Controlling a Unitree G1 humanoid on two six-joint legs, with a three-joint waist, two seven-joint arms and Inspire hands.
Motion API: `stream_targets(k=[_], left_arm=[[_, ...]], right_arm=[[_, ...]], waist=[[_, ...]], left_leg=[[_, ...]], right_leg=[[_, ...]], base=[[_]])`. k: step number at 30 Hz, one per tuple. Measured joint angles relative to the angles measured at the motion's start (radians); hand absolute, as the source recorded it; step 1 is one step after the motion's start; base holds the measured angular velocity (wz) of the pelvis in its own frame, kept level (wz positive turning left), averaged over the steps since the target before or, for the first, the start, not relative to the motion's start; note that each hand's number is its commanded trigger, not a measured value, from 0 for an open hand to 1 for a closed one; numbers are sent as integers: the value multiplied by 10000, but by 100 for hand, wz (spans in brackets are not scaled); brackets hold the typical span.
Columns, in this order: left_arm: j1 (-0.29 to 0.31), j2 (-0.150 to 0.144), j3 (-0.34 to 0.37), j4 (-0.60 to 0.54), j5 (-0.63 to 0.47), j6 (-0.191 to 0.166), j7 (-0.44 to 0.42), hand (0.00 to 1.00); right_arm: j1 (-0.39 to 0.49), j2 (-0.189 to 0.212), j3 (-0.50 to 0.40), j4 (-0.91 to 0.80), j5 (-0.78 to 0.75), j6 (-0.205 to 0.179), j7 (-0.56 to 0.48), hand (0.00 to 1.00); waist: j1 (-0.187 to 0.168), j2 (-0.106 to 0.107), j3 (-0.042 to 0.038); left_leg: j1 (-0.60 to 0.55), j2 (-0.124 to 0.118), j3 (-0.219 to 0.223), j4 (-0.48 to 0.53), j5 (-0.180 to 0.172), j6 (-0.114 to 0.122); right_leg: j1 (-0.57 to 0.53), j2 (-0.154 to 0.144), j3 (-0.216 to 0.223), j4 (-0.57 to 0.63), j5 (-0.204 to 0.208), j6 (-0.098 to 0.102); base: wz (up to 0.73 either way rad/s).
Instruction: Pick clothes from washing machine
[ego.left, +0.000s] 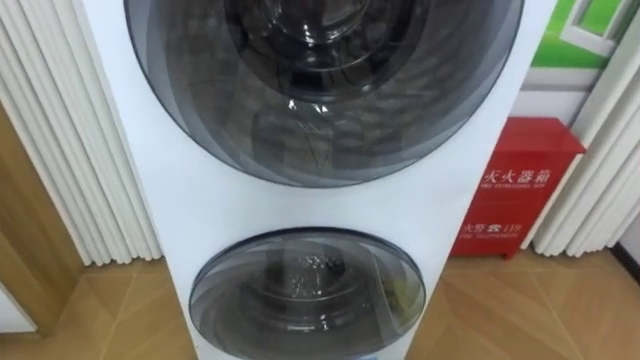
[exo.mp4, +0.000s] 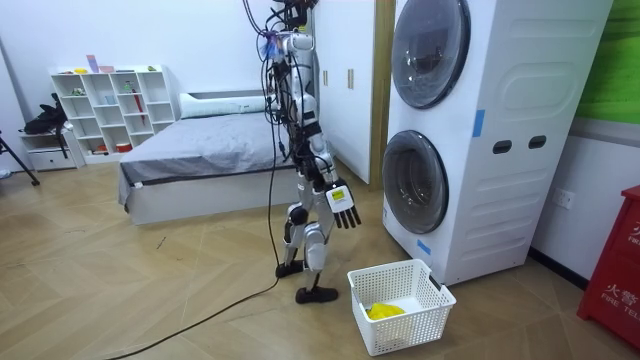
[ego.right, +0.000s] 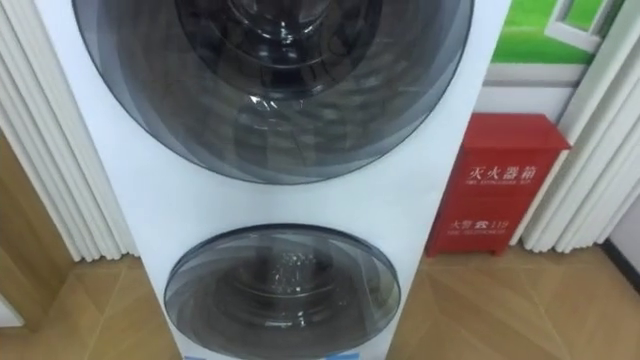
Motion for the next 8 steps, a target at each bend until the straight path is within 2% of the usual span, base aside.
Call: stream_targets(k=[3,8], left_arm=[[-21,-200,144,154,297,356,-36,0],[-134,-475,188,141,549,733,-115,0]], right_arm=[[37,7,6,13,159,3,53,0],[218,28,4,8,635,100,39,0]], waist=[[6,-16,7],[14,-33,20]], left_leg=[[-12,7,-2,-14,-23,-19],[-12,13,5,-7,-34,-34]], right_leg=[[32,13,-12,19,-5,-33],[20,22,-4,39,-9,-56]], base=[[0],[0]])
